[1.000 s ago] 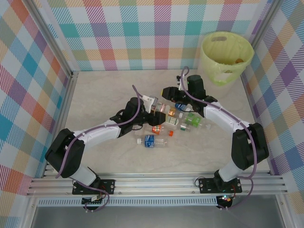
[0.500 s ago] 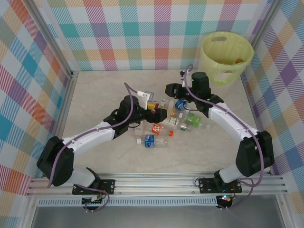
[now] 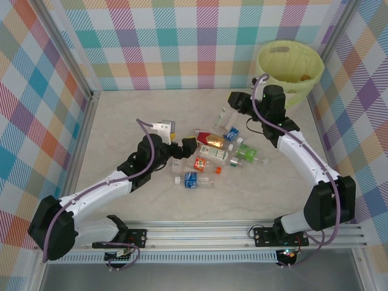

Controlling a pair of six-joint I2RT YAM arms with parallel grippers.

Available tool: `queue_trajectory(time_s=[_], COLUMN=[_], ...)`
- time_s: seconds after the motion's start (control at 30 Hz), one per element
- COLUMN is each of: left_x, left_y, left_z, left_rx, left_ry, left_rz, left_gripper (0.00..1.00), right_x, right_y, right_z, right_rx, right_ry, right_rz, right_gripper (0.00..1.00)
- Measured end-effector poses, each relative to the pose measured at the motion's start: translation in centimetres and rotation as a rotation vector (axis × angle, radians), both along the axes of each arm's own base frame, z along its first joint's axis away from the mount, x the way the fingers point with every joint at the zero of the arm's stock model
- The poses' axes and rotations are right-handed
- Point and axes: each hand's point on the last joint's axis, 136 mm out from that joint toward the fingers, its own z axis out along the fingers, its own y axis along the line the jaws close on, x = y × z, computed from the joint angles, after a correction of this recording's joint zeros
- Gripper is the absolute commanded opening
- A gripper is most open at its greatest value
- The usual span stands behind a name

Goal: Put the plastic bottles in the bin

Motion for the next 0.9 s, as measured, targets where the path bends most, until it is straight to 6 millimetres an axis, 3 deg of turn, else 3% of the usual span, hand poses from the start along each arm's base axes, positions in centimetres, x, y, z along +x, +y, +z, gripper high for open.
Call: queue_trajectory(time_s=[0.2, 0.3, 0.5, 0.67, 0.9], left_x=[-0.5, -0.7, -0.8, -0.8, -0.9], left_y=[1.9, 2.2, 2.7, 2.8, 3.0], left_z=[0.7, 0.9, 1.2, 1.3, 1.6], left_rx=[-0.011, -0.019, -0.038, -0.038, -0.048], left_ry=[-0.033, -0.038, -0.041, -0.043, -0.05], left_rz=[0.064, 0.075, 0.093, 0.101, 0.104], left_gripper=[1.0, 1.0, 1.0, 1.0, 1.0], right_x=[2.8, 4.5, 7.6, 10.1, 12.9], right_y=[-2.7, -3.9, -6.6, -10.4, -17.9], right_z=[5.8, 9.2, 14.2, 16.1, 15.6], right_rx=[0.06, 0.094, 0.135, 0.161, 0.204], right_ry=[-0.173, -0.266, -0.409, -0.468, -0.474], right_rz=[-0.125, -0.181, -0.287, -0.409, -0.625], right_gripper=[0.0, 0.0, 0.0, 0.0, 0.0])
